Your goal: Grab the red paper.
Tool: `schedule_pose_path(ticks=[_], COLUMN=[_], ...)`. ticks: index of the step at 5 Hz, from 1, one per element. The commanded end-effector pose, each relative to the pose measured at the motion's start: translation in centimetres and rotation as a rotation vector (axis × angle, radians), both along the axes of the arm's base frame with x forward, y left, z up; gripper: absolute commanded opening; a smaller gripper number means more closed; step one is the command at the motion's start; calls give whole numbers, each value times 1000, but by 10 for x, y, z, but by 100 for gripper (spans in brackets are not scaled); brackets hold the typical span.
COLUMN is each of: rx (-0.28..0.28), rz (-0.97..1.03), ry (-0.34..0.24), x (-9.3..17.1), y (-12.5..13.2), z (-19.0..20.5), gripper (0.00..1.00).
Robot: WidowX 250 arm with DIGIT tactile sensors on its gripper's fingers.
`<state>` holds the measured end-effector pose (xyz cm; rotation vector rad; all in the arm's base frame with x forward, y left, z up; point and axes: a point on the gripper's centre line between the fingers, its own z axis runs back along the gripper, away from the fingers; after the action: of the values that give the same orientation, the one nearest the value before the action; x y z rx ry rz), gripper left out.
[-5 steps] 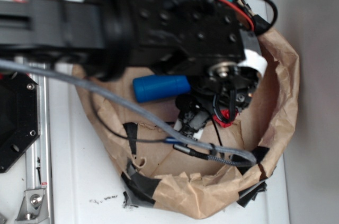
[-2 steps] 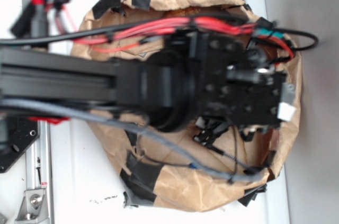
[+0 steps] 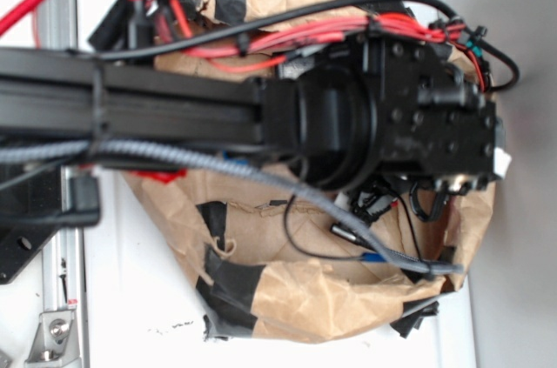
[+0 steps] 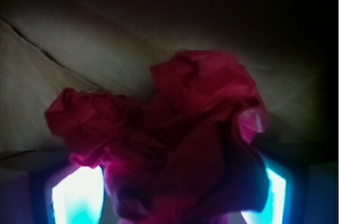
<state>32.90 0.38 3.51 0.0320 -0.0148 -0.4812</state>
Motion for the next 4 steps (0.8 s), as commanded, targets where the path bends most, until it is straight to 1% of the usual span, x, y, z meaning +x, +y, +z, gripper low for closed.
schedule_pose_path(ticks=[1, 2, 3, 4], rx=[-41, -39, 11, -54], rz=[-54, -69, -7, 91], ry=[1, -45, -99, -100], x=[-13, -15, -29, -61], y=[-43, -47, -41, -35], z=[-7, 15, 63, 114], gripper=[0, 0, 0, 0])
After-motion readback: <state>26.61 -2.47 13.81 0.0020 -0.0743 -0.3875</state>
